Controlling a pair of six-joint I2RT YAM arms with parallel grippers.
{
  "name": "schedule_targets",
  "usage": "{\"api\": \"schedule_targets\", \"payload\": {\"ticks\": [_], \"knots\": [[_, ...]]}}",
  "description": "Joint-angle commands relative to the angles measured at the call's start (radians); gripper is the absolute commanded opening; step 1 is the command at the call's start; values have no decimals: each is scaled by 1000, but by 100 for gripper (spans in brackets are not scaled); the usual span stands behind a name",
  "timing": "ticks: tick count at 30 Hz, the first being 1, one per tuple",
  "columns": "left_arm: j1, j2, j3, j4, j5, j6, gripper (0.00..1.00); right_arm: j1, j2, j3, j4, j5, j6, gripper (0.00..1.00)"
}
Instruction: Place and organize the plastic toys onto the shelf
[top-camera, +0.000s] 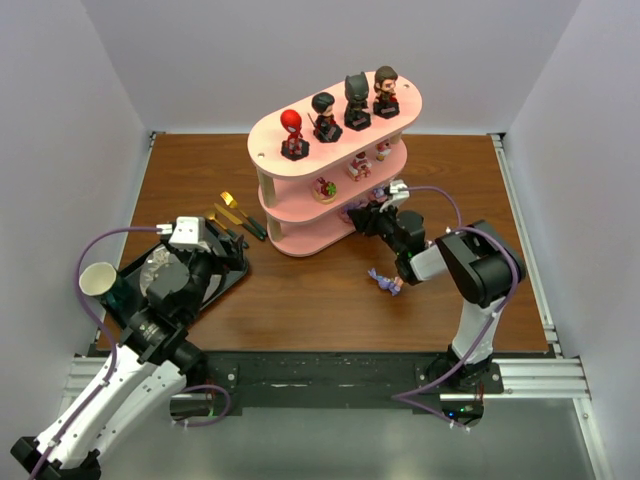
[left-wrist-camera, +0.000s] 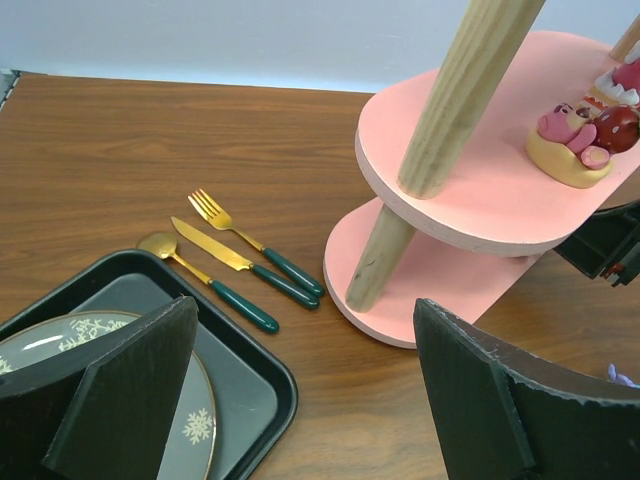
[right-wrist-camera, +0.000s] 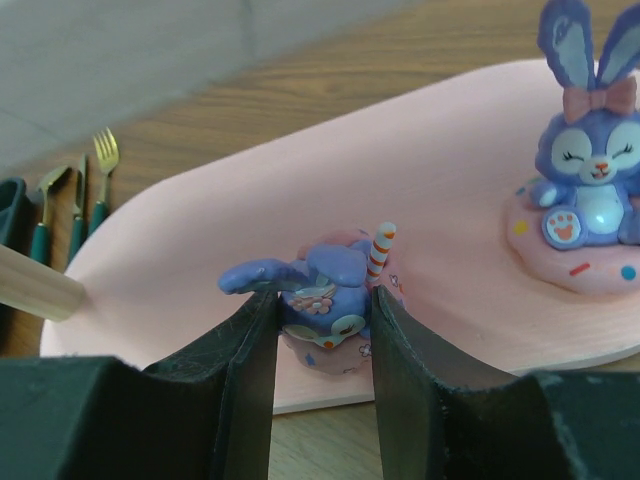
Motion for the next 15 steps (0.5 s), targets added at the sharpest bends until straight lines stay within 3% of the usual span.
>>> {"api": "schedule_targets", "payload": {"ticks": [1, 15], "knots": [[11, -4, -10, 47, 9, 27, 94, -7, 4, 46, 72, -7, -12, 0], [17, 2, -11, 55, 16, 32, 94, -18, 50, 88, 46, -16, -12, 14]]}}
